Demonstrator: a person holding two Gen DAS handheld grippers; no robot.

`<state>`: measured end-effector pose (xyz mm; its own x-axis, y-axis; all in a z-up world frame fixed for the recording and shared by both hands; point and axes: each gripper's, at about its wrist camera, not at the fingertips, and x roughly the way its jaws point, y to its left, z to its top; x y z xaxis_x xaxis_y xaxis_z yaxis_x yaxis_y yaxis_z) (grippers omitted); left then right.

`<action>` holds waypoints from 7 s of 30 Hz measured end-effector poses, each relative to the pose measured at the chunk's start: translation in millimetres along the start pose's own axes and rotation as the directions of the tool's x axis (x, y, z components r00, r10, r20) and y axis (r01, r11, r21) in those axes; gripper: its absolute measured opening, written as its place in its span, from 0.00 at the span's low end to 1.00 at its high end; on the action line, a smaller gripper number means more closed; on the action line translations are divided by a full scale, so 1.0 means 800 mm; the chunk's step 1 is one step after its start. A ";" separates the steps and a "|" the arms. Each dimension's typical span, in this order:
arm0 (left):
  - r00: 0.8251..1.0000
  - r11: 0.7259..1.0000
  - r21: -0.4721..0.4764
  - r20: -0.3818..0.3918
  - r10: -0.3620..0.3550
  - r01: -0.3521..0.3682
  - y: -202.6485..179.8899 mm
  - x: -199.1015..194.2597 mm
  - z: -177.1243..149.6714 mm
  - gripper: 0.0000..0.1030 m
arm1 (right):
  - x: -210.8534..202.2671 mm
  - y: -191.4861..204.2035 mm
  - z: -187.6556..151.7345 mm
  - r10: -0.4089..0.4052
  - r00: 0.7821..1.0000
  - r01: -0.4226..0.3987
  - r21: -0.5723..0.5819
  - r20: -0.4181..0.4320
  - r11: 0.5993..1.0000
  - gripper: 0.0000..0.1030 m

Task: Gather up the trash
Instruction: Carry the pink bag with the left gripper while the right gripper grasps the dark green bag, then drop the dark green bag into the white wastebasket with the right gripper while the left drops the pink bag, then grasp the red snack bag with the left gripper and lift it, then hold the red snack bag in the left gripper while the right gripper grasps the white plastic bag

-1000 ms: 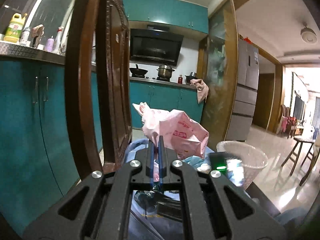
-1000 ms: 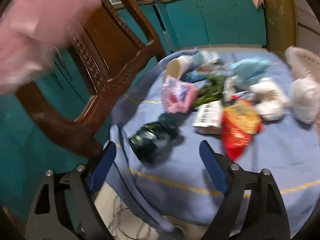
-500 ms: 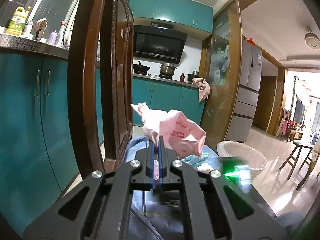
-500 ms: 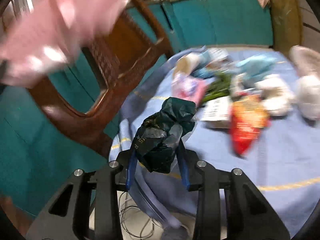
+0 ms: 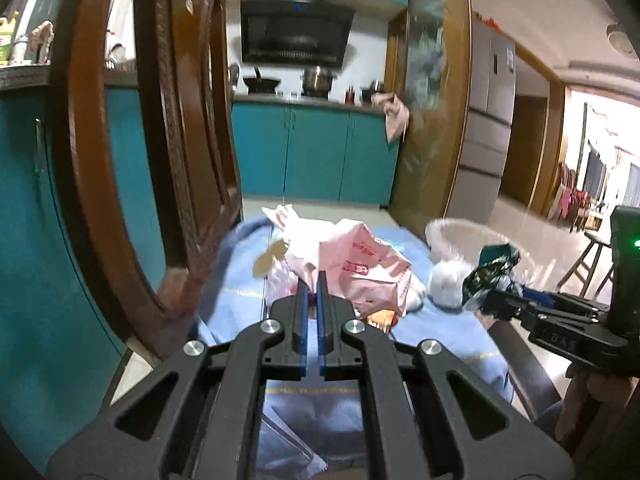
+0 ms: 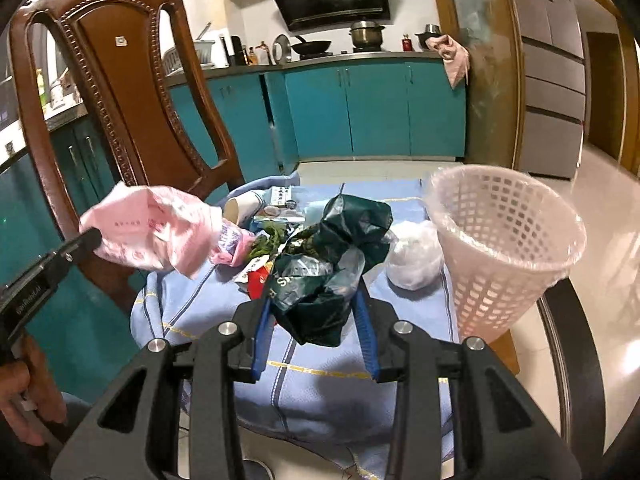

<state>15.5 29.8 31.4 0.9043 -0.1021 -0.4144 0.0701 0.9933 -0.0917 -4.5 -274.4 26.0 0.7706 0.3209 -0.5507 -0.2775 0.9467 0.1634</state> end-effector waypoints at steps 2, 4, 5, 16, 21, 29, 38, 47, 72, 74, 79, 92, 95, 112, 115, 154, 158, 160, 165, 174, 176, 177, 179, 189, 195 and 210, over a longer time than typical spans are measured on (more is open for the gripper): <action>0.999 1.000 0.013 -0.034 0.007 -0.007 -0.005 0.010 -0.001 0.04 | 0.012 0.012 0.003 -0.012 1.000 0.012 -0.005 0.009 1.000 0.36; 0.999 1.000 0.011 -0.047 0.015 -0.014 -0.005 0.015 -0.001 0.04 | 0.001 0.013 0.002 -0.024 0.999 0.025 -0.022 0.027 0.999 0.36; 0.999 1.000 0.007 -0.049 0.016 -0.015 -0.004 0.015 0.000 0.04 | 0.000 0.012 0.001 -0.022 0.999 0.023 -0.023 0.029 0.999 0.36; 0.998 1.000 0.022 -0.051 0.021 -0.020 -0.006 0.020 -0.006 0.04 | 0.004 0.006 -0.002 -0.023 1.000 0.024 -0.028 0.015 0.999 0.36; 0.998 1.000 0.016 -0.053 0.022 -0.021 -0.002 0.018 -0.008 0.04 | 0.004 0.006 -0.002 -0.022 1.000 0.022 -0.031 0.015 0.999 0.36; 0.998 1.000 0.019 -0.052 0.023 -0.022 -0.003 0.017 -0.008 0.04 | 0.004 0.006 -0.002 -0.024 1.000 0.025 -0.039 0.009 0.999 0.36; 0.999 1.000 0.018 -0.047 0.025 -0.024 -0.004 0.017 -0.009 0.04 | -0.001 0.000 0.002 -0.021 1.000 0.022 -0.030 0.021 0.999 0.36; 0.999 1.000 0.011 -0.048 0.024 -0.024 -0.001 0.020 -0.011 0.04 | 0.004 -0.125 0.098 -0.194 0.974 0.181 0.116 0.116 0.977 0.37; 0.976 0.974 0.074 -0.056 -0.210 0.214 -0.128 0.064 0.066 0.04 | -0.119 -0.188 -0.001 -0.314 0.895 0.148 0.453 0.318 0.879 0.97; 0.965 0.959 0.108 -0.043 -0.260 0.263 -0.175 0.087 0.096 0.04 | -0.117 -0.196 -0.002 -0.336 0.887 0.151 0.490 0.317 0.859 0.97; 0.951 0.931 0.194 -0.049 -0.305 0.309 -0.277 0.167 0.142 0.53 | -0.114 -0.203 -0.003 -0.335 0.895 0.152 0.506 0.293 0.849 0.97; 0.999 0.987 0.156 0.018 -0.028 0.025 -0.090 0.058 0.060 0.95 | -0.084 -0.160 0.010 -0.220 0.950 0.139 0.331 0.221 0.933 0.97; 1.000 0.994 0.104 -0.009 0.026 -0.025 -0.046 0.033 0.032 0.95 | -0.078 -0.138 0.013 -0.186 0.961 0.127 0.270 0.205 0.954 0.97; 0.996 0.999 0.042 -0.088 0.033 -0.029 -0.021 0.034 -0.009 0.95 | -0.071 -0.070 0.006 -0.163 0.973 0.145 0.117 0.165 0.982 0.97; 0.995 0.999 0.039 -0.089 0.038 -0.034 -0.020 0.035 -0.010 0.95 | -0.071 -0.076 0.006 -0.164 0.973 0.144 0.131 0.160 0.981 0.97; 0.906 0.993 -0.055 -0.407 -0.117 0.104 -0.067 0.182 -0.030 0.47 | -0.064 -0.078 0.004 -0.147 0.980 0.129 0.134 0.131 0.983 0.97; 0.872 0.990 -0.102 -0.471 -0.138 0.101 -0.065 0.215 -0.038 0.03 | -0.061 -0.080 0.005 -0.144 0.982 0.128 0.133 0.123 0.983 0.97; 0.874 0.989 -0.104 -0.465 -0.141 0.104 -0.066 0.210 -0.037 0.02 | -0.056 -0.080 0.007 -0.138 0.984 0.123 0.130 0.112 0.984 0.97; 0.934 0.983 -0.102 -0.310 -0.177 0.153 -0.060 0.141 -0.010 0.02 | -0.011 -0.091 0.024 -0.128 0.991 0.123 0.129 0.036 0.984 0.97; 0.998 0.998 0.014 -0.011 0.064 -0.064 -0.021 0.045 0.017 0.02 | 0.122 -0.087 0.065 -0.164 0.973 0.173 0.040 -0.160 0.984 0.64; 0.997 0.997 0.011 -0.019 0.077 -0.077 -0.014 0.049 0.018 0.01 | 0.153 -0.089 0.065 -0.172 0.959 0.183 0.029 -0.223 0.983 0.45; 0.997 0.997 0.008 -0.021 0.078 -0.078 -0.013 0.049 0.019 0.01 | 0.169 -0.089 0.063 -0.177 0.950 0.188 0.019 -0.255 0.982 0.31; 0.996 0.996 0.016 -0.022 0.084 -0.084 -0.012 0.051 0.019 0.01 | 0.181 -0.087 0.057 -0.195 0.936 0.201 -0.009 -0.292 0.980 0.15; 0.995 0.996 0.011 -0.046 0.084 -0.083 -0.003 0.038 0.013 0.02 | 0.009 -0.047 0.020 -0.017 1.000 0.018 0.039 -0.025 0.999 0.09; 0.995 0.995 0.065 -0.060 0.082 -0.078 -0.017 0.032 0.001 0.02 | -0.019 -0.021 0.008 -0.008 0.999 0.009 -0.014 0.044 1.000 0.09; 0.993 0.995 0.080 -0.102 0.064 -0.056 -0.020 0.044 -0.008 0.02 | -0.011 -0.027 0.008 -0.008 1.000 0.008 0.000 0.014 1.000 0.09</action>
<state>43.7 10.0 12.1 0.8594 -0.0428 -0.5095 0.0524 0.9986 0.0044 -1.7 -297.9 32.5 0.7810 0.3135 -0.5402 -0.2712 0.9493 0.1588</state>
